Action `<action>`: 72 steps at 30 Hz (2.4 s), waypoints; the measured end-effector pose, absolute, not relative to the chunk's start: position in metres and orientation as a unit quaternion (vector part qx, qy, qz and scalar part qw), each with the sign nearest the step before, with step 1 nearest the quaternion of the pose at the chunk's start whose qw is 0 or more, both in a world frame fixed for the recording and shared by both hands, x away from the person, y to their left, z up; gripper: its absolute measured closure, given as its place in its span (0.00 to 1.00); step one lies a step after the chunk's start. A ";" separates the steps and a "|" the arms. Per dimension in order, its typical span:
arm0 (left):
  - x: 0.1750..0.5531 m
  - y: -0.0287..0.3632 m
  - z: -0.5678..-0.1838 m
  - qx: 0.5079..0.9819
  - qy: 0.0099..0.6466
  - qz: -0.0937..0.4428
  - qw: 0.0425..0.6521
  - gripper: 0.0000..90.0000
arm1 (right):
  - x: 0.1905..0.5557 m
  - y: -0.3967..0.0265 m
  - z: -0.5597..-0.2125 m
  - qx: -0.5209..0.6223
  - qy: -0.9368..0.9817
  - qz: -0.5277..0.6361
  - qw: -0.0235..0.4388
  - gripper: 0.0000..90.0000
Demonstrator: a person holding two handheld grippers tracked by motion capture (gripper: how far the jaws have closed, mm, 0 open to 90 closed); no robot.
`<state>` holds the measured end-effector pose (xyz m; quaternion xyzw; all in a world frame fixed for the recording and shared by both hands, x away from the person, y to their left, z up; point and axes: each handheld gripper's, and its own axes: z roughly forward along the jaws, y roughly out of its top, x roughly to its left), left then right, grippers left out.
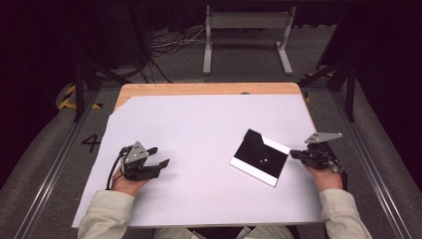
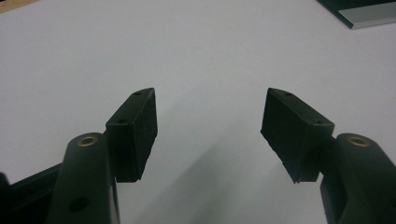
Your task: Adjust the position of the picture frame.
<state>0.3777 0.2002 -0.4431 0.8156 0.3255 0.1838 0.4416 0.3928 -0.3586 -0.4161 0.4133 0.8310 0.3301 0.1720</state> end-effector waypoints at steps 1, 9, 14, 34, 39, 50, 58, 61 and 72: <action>0.378 0.200 -0.443 0.815 0.325 0.182 0.443 0.40 | 0.393 -0.359 -0.416 0.413 0.831 0.330 0.172 1.00; 0.378 0.200 -0.444 0.815 0.328 0.181 0.442 0.40 | 0.399 -0.359 -0.420 0.430 0.828 0.318 0.167 1.00; 0.378 0.201 -0.444 0.815 0.330 0.181 0.440 0.40 | 0.404 -0.358 -0.424 0.443 0.826 0.308 0.163 1.00; 0.382 0.196 -0.445 0.817 0.327 0.177 0.440 0.39 | 0.414 -0.351 -0.429 0.453 0.821 0.307 0.163 1.00; 0.384 0.193 -0.445 0.820 0.324 0.174 0.439 0.39 | 0.422 -0.343 -0.430 0.451 0.821 0.314 0.155 1.00; 0.384 0.193 -0.445 0.818 0.325 0.171 0.442 0.39 | 0.443 -0.309 -0.430 0.413 0.842 0.314 0.146 1.00; 0.383 0.195 -0.446 0.818 0.325 0.171 0.443 0.38 | 0.449 -0.286 -0.430 0.393 0.854 0.311 0.140 1.00; 0.383 0.196 -0.445 0.818 0.325 0.172 0.442 0.38 | 0.449 -0.281 -0.430 0.388 0.857 0.310 0.140 1.00; 0.382 0.196 -0.446 0.818 0.326 0.169 0.443 0.38 | 0.445 -0.279 -0.425 0.366 0.865 0.309 0.151 1.00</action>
